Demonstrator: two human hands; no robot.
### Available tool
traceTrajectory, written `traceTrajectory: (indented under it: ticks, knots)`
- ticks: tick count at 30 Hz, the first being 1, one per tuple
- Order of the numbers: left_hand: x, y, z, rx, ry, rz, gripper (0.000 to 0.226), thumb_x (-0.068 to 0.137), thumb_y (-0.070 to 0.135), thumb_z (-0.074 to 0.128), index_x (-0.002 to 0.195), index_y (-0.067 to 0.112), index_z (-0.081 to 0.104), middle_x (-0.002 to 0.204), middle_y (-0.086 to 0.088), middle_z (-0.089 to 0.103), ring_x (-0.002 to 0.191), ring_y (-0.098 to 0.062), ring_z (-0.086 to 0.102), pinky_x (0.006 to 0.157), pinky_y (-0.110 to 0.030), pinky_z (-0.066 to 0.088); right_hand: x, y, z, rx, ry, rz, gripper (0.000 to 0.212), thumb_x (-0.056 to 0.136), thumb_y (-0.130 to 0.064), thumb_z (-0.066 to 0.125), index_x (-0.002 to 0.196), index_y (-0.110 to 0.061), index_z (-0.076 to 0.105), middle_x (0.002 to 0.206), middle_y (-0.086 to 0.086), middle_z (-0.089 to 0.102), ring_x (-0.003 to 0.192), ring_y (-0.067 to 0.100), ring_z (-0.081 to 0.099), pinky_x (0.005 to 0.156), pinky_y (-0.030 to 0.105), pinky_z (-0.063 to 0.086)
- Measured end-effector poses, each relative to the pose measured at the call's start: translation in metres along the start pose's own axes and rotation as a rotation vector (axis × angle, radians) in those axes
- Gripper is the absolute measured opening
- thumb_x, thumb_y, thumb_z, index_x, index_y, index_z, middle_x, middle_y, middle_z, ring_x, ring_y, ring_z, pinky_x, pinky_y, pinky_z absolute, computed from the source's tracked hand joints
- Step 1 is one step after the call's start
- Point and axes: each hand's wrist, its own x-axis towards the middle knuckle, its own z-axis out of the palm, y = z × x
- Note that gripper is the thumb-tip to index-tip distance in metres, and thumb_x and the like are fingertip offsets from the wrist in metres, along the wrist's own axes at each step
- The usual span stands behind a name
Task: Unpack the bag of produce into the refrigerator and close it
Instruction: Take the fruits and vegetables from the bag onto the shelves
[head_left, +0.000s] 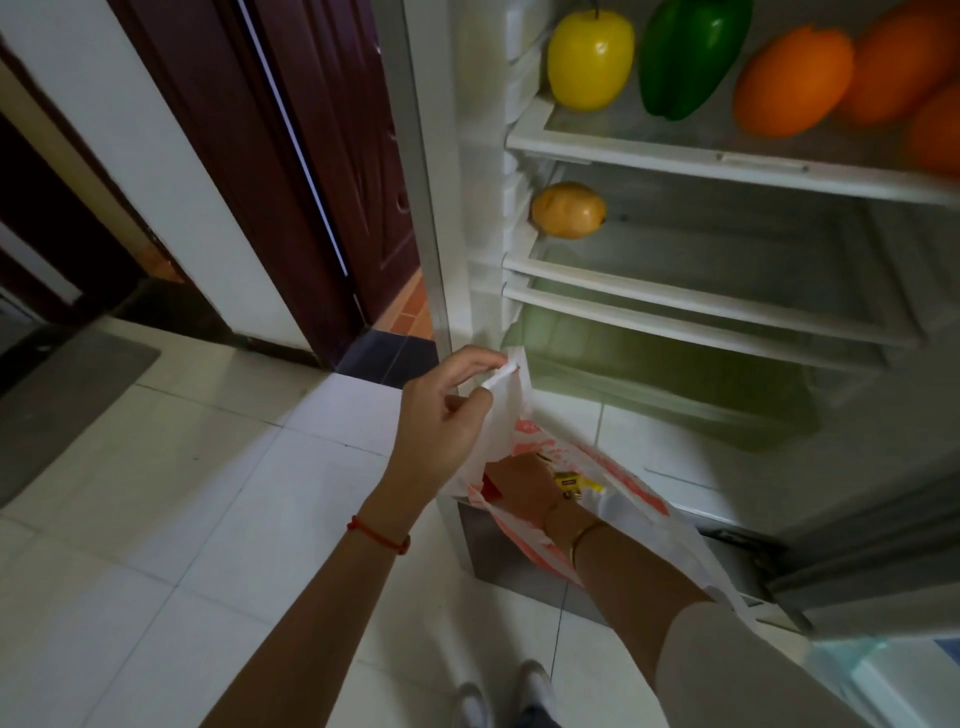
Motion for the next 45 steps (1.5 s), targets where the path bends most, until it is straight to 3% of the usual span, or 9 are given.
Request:
traceTrajectory:
  ticks: [4, 8, 12, 14, 20, 26, 31, 41, 45]
  knots:
    - [0.001, 0.003, 0.001, -0.012, -0.031, -0.013, 0.033, 0.082, -0.004, 0.050, 0.105, 0.011, 0.070, 0.095, 0.012, 0.070, 0.067, -0.002, 0.062, 0.057, -0.016, 0.044, -0.007, 0.011, 0.003, 0.171, 0.013, 0.024, 0.026, 0.098, -0.027, 0.050, 0.102, -0.004, 0.063, 0.103, 0.016, 0.066, 0.099, 0.033, 0.063, 0.093, 0.037, 0.048]
    - [0.006, 0.003, 0.006, -0.056, -0.041, -0.031, 0.035, 0.084, -0.006, 0.050, 0.106, 0.014, 0.070, 0.104, 0.005, 0.072, 0.087, -0.009, 0.067, 0.064, -0.021, 0.048, -0.025, 0.020, -0.003, 0.310, 0.170, 0.052, 0.032, 0.096, -0.035, 0.055, 0.119, -0.012, 0.059, 0.111, 0.008, 0.065, 0.103, 0.021, 0.062, 0.097, 0.028, 0.048]
    - [0.011, 0.009, 0.012, -0.057, -0.037, -0.045, 0.036, 0.087, -0.007, 0.051, 0.105, 0.018, 0.070, 0.104, 0.011, 0.071, 0.095, -0.004, 0.064, 0.068, -0.010, 0.045, -0.043, 0.039, -0.008, 0.328, 0.273, 0.031, 0.073, 0.079, -0.076, 0.049, 0.136, -0.030, 0.044, 0.132, -0.003, 0.056, 0.118, 0.016, 0.054, 0.106, 0.036, 0.044]
    - [0.014, 0.012, 0.015, -0.068, -0.042, -0.025, 0.035, 0.088, -0.007, 0.051, 0.105, 0.017, 0.070, 0.107, 0.010, 0.070, 0.105, -0.005, 0.064, 0.075, -0.011, 0.045, -0.056, 0.045, -0.017, 0.334, 0.342, 0.044, 0.081, 0.070, -0.081, 0.054, 0.137, -0.037, 0.039, 0.138, -0.009, 0.051, 0.125, 0.012, 0.048, 0.110, 0.033, 0.038]
    - [0.017, 0.020, 0.027, -0.070, -0.053, -0.004, 0.035, 0.088, -0.005, 0.050, 0.107, 0.019, 0.067, 0.111, 0.009, 0.069, 0.106, -0.007, 0.063, 0.080, -0.012, 0.045, -0.101, 0.052, -0.049, 0.565, 0.549, -0.046, 0.077, 0.064, -0.049, 0.084, 0.128, -0.033, 0.045, 0.127, -0.013, 0.052, 0.115, 0.002, 0.052, 0.097, 0.024, 0.048]
    - [0.016, 0.029, 0.037, -0.066, -0.078, -0.002, 0.037, 0.089, -0.004, 0.050, 0.104, 0.027, 0.065, 0.105, 0.023, 0.064, 0.113, -0.005, 0.060, 0.089, -0.010, 0.043, -0.120, 0.055, -0.094, 0.688, 0.881, -0.028, 0.080, 0.068, -0.028, 0.084, 0.135, -0.022, 0.041, 0.133, -0.001, 0.050, 0.119, 0.009, 0.054, 0.100, 0.024, 0.048]
    - [0.017, 0.035, 0.043, -0.044, -0.101, -0.017, 0.034, 0.091, -0.003, 0.050, 0.109, 0.021, 0.066, 0.111, 0.014, 0.066, 0.113, -0.004, 0.058, 0.085, -0.002, 0.040, -0.110, 0.056, -0.152, 0.668, 1.094, 0.028, 0.072, 0.074, -0.029, 0.082, 0.133, -0.017, 0.043, 0.132, 0.002, 0.051, 0.116, 0.012, 0.053, 0.097, 0.019, 0.046]
    - [0.027, 0.044, 0.047, -0.021, -0.110, -0.044, 0.040, 0.091, -0.004, 0.050, 0.100, 0.033, 0.062, 0.104, 0.032, 0.061, 0.101, 0.022, 0.052, 0.079, 0.003, 0.037, -0.044, 0.092, -0.213, 0.699, 0.979, 0.214, 0.078, 0.071, -0.030, 0.084, 0.134, -0.012, 0.042, 0.133, 0.008, 0.053, 0.120, 0.022, 0.054, 0.092, 0.023, 0.042]
    - [0.031, 0.043, 0.049, -0.001, -0.117, -0.041, 0.038, 0.091, -0.005, 0.047, 0.108, 0.026, 0.062, 0.108, 0.027, 0.061, 0.107, 0.012, 0.055, 0.084, -0.002, 0.039, -0.026, 0.102, -0.219, 0.745, 0.954, 0.246, 0.075, 0.072, -0.026, 0.084, 0.132, -0.010, 0.042, 0.133, 0.010, 0.054, 0.119, 0.025, 0.055, 0.091, 0.023, 0.043]
